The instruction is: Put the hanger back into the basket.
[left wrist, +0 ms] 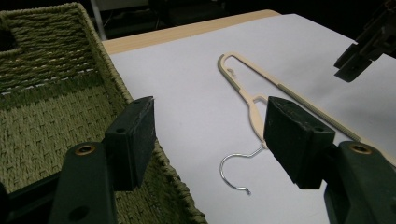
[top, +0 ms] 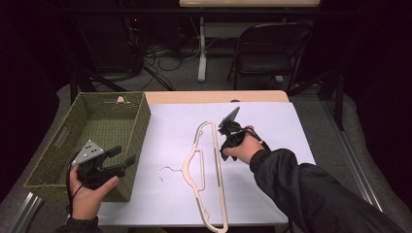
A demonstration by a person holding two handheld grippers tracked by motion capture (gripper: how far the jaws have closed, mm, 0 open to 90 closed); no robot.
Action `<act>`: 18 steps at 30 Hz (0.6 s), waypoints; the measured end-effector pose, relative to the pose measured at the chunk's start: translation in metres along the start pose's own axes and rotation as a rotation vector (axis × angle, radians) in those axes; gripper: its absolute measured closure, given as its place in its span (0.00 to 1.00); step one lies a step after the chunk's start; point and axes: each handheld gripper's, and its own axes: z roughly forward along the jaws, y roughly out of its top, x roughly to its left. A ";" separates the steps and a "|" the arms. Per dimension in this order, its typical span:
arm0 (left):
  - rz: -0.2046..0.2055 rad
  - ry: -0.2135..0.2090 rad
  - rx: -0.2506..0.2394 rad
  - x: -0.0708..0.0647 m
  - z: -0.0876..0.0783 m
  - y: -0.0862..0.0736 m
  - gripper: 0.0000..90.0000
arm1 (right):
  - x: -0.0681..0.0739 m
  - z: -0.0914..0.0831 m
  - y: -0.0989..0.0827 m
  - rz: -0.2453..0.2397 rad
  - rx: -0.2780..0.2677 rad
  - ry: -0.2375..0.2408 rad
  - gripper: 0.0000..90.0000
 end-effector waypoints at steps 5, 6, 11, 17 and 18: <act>-0.001 -0.002 0.001 0.000 0.001 -0.001 0.38 | 0.017 0.007 0.009 -0.032 0.018 0.011 0.60; -0.001 -0.003 0.001 0.000 0.001 -0.001 0.38 | 0.017 0.007 0.009 -0.032 0.018 0.011 0.60; -0.001 -0.003 0.002 0.000 0.001 -0.001 0.38 | 0.028 0.014 0.014 -0.082 0.077 0.009 0.60; -0.002 -0.002 0.003 0.000 0.001 -0.001 0.38 | 0.037 0.021 0.018 -0.095 0.133 -0.018 0.60; -0.003 -0.003 0.002 0.000 0.002 -0.001 0.38 | 0.040 0.028 0.015 -0.042 0.061 0.012 0.60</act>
